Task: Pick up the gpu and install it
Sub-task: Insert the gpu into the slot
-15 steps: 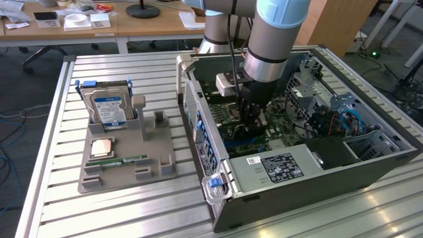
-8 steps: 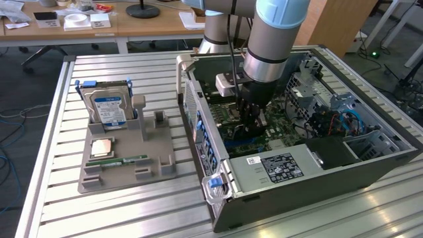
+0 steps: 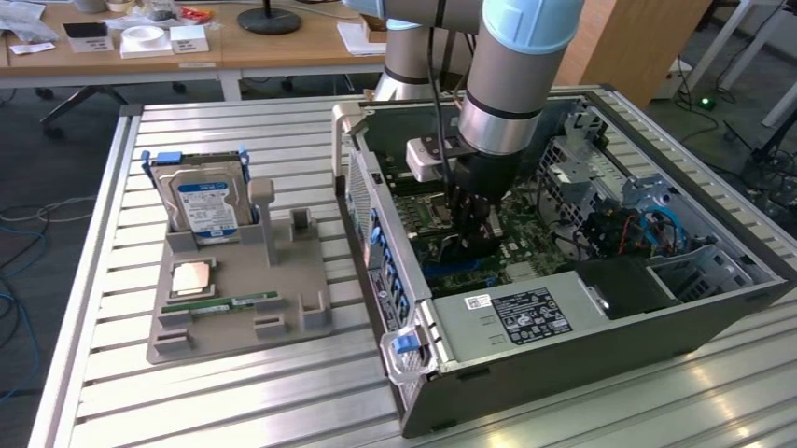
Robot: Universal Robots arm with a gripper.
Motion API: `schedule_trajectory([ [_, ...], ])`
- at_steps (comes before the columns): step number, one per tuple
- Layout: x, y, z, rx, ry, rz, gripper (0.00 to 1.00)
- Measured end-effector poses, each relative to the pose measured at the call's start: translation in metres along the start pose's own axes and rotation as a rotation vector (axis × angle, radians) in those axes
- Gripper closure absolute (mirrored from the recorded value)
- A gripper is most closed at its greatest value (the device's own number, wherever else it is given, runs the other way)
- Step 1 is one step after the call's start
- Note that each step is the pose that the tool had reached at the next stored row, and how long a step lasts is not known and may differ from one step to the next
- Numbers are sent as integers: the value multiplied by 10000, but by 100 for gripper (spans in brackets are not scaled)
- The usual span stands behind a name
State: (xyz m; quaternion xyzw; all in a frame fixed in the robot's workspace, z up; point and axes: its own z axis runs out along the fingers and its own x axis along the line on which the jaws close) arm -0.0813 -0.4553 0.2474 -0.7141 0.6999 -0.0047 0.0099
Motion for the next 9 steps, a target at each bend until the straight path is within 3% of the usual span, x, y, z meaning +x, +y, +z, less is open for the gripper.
schedule_trajectory([
  [9,0,0,0,0,4,54,74],
])
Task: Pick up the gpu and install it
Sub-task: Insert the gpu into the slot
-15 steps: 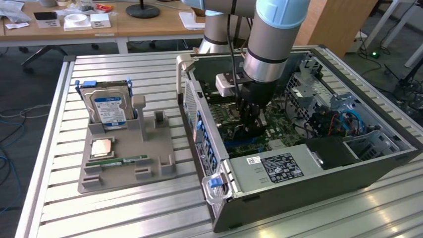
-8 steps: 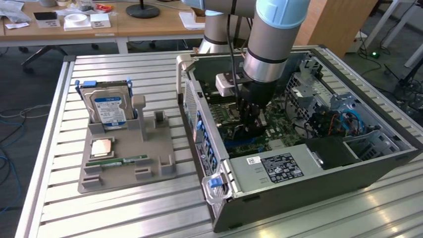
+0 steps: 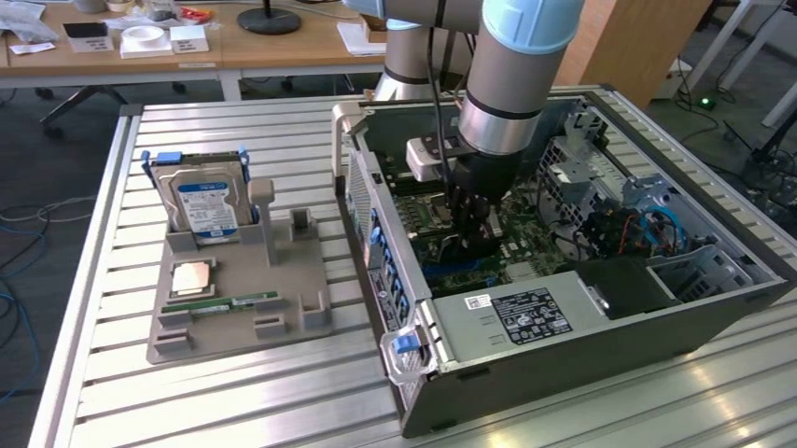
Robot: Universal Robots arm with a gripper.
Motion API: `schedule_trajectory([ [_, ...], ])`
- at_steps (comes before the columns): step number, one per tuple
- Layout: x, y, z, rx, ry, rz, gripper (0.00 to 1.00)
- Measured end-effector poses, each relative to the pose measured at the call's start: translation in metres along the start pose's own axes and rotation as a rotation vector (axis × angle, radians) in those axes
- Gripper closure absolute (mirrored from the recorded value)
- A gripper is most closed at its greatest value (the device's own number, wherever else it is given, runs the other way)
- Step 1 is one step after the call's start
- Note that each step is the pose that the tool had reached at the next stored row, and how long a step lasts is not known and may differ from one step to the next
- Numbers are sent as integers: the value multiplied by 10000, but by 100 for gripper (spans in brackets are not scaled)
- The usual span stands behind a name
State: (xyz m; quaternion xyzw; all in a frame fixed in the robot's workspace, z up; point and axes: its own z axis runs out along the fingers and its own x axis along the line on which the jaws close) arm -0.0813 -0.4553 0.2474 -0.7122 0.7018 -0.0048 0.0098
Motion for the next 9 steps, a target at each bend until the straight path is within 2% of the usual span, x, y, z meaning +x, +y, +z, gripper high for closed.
schedule_trajectory([
  [9,1,0,6,0,41,9,74],
])
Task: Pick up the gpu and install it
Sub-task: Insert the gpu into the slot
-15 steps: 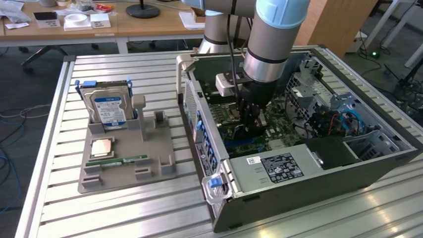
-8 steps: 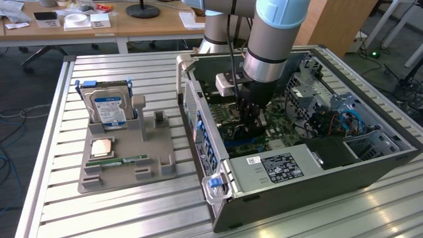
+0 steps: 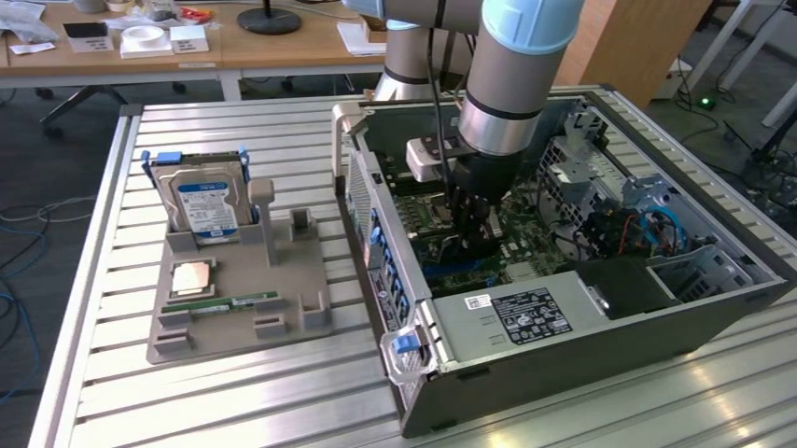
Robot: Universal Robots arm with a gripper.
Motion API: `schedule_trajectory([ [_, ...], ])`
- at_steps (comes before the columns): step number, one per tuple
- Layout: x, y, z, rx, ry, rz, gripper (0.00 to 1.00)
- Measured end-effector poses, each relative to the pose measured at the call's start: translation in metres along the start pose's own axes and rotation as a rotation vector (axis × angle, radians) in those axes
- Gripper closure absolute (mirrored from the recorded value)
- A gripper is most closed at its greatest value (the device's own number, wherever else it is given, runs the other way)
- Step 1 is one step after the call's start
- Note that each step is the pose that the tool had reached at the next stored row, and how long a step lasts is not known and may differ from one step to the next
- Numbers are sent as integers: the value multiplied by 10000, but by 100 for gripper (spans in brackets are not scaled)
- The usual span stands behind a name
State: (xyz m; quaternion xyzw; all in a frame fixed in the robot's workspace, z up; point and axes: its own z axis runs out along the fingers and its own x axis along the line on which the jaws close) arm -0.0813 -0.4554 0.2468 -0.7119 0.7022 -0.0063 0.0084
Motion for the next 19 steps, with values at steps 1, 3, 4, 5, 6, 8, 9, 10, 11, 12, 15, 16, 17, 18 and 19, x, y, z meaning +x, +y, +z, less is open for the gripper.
schedule_trajectory([
  [1,0,0,0,0,0,0,74],
  [3,0,0,0,-1,0,0,74],
  [4,0,0,0,0,0,0,74],
  [5,0,0,0,0,0,0,74],
  [6,0,0,0,-1,0,0,74],
  [8,0,0,-1,0,-1,0,74],
  [9,-1,0,-1,1,-2,0,74],
  [10,-1,0,-2,1,-3,0,74],
  [11,-1,0,-4,1,-2,0,74],
  [12,0,0,-4,1,-1,0,74],
  [15,0,1,-5,6,-1,-1,74],
  [16,0,2,-6,7,-1,0,74],
  [17,0,2,-7,7,0,-1,74],
  [18,0,2,-10,7,1,0,74],
  [19,0,2,-14,5,4,0,74],
])
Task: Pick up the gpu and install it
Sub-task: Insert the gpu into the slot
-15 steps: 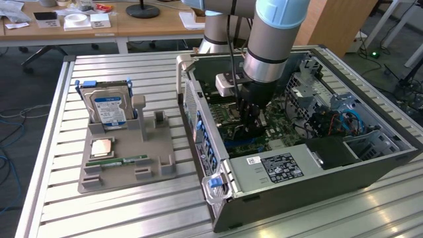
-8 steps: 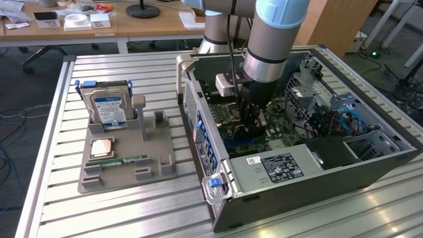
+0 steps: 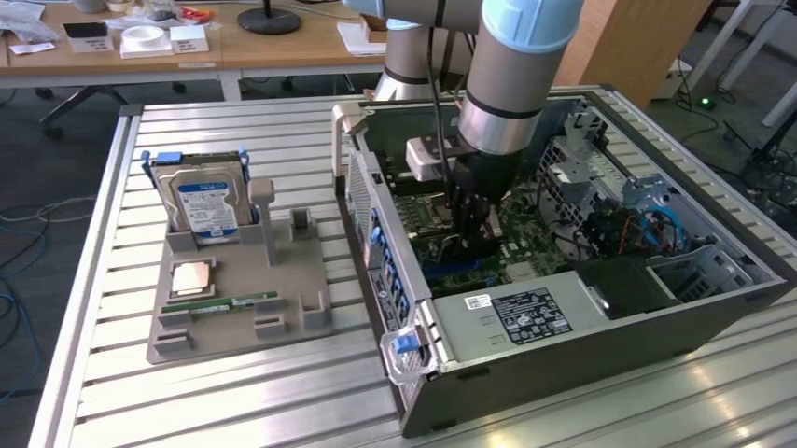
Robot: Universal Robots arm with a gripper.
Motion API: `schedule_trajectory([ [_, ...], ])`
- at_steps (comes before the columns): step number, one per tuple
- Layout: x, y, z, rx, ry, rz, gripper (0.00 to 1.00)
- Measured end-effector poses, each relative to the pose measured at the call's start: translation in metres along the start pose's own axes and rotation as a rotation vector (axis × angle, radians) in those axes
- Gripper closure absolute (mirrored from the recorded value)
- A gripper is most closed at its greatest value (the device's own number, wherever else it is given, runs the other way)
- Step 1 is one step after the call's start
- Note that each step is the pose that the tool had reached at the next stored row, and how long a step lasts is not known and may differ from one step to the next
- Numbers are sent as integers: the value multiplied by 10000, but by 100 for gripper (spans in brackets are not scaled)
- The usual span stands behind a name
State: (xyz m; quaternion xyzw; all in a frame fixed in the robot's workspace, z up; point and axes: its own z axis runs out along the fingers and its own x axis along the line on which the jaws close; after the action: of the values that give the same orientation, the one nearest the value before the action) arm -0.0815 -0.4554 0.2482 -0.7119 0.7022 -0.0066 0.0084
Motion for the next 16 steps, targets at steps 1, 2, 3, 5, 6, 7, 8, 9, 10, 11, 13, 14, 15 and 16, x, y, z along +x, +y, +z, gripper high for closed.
schedule_trajectory([
  [1,0,0,-3,1,-1,1,74],
  [2,0,0,-5,2,-3,1,74],
  [3,-1,0,-5,2,-5,2,74],
  [5,-1,0,-6,3,-6,5,74],
  [6,0,0,-8,2,-5,8,74],
  [7,0,0,-12,1,-2,12,74],
  [8,1,0,-19,0,0,16,74],
  [9,0,0,-25,1,-7,20,74],
  [10,0,0,-31,2,-12,22,74],
  [11,0,0,-36,2,-15,24,74],
  [13,3,-1,-35,2,-17,47,74],
  [14,6,0,-36,2,-16,81,74],
  [15,10,-1,-36,2,-15,129,74],
  [16,14,-1,-36,3,-14,189,74],
])
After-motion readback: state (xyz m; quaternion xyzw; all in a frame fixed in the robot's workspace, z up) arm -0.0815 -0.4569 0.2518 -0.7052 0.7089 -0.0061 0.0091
